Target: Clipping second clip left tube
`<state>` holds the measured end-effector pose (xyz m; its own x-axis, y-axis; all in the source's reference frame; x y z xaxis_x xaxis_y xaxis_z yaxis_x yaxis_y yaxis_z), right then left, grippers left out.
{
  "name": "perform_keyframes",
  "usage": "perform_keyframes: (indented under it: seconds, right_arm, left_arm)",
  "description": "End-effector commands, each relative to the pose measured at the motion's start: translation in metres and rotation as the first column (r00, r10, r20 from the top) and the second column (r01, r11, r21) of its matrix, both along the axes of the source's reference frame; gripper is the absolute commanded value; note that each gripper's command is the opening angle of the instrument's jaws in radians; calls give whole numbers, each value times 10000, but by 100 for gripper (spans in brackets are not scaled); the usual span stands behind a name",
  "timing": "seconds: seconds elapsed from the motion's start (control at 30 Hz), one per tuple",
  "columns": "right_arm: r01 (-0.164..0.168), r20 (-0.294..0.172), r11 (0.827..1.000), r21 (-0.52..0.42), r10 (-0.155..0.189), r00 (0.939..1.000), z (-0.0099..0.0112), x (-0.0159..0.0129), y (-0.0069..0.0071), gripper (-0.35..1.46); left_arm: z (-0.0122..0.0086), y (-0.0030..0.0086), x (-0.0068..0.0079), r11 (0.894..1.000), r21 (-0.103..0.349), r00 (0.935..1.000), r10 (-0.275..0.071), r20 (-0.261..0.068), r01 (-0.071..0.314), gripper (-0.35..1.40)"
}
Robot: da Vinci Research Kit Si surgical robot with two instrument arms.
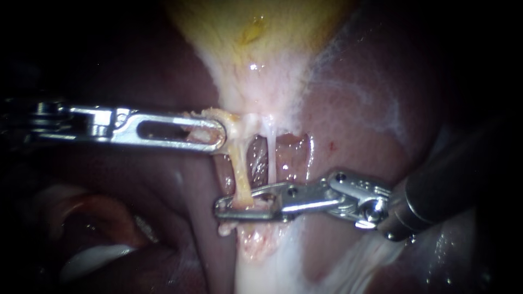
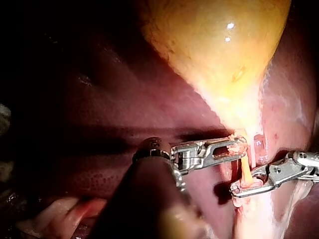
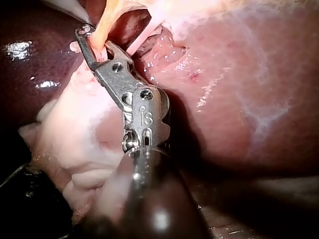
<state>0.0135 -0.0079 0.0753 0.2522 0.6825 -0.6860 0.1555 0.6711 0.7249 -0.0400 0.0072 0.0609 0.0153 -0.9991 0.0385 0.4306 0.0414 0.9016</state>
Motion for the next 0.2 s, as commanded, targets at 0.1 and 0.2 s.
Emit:
perform_keyframes:
  seconds: [0.1,0.2]
  right_arm:
    - [-27,15,10000,-9,27,10000,0,0,0,-35]
    - [-38,49,9999,106,38,10000,-1,0,0,-35]
  left_arm:
    - [0,0,0,10000,1,10000,1,1,-1,-35]
    - [1,0,0,10000,1,10000,2,2,-2,-35]
